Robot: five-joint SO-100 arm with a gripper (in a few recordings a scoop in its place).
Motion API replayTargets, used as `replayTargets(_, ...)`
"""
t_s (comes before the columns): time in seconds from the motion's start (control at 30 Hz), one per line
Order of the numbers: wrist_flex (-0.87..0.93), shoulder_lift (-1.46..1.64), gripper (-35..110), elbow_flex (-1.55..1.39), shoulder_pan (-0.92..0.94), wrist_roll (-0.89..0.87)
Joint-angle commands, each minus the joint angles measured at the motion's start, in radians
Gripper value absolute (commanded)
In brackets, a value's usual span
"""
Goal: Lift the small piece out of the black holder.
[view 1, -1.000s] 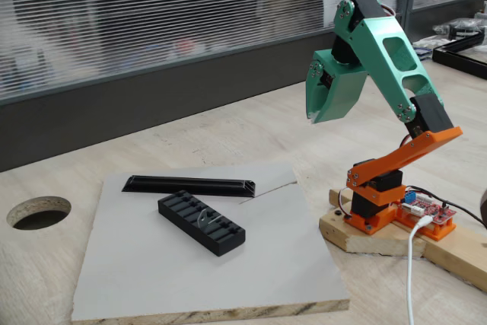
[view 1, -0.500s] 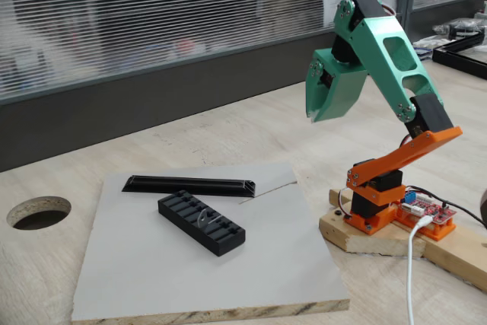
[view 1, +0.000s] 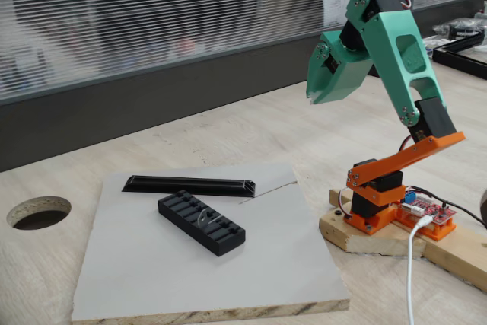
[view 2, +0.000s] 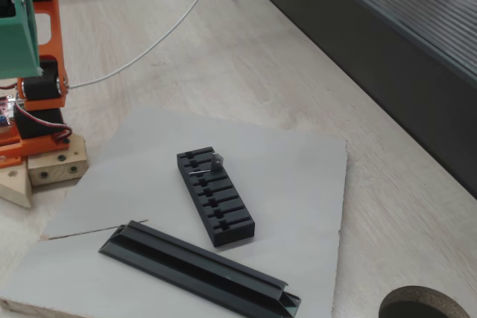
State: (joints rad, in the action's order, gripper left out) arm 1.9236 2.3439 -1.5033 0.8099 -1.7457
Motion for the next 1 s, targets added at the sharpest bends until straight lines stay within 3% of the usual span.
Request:
replayTargets(0.0,0.026,0.017,10,0.011,0.025,-0.02)
replayTargets(0.97,0.028,0.018,10,0.026,0.025,-0.02)
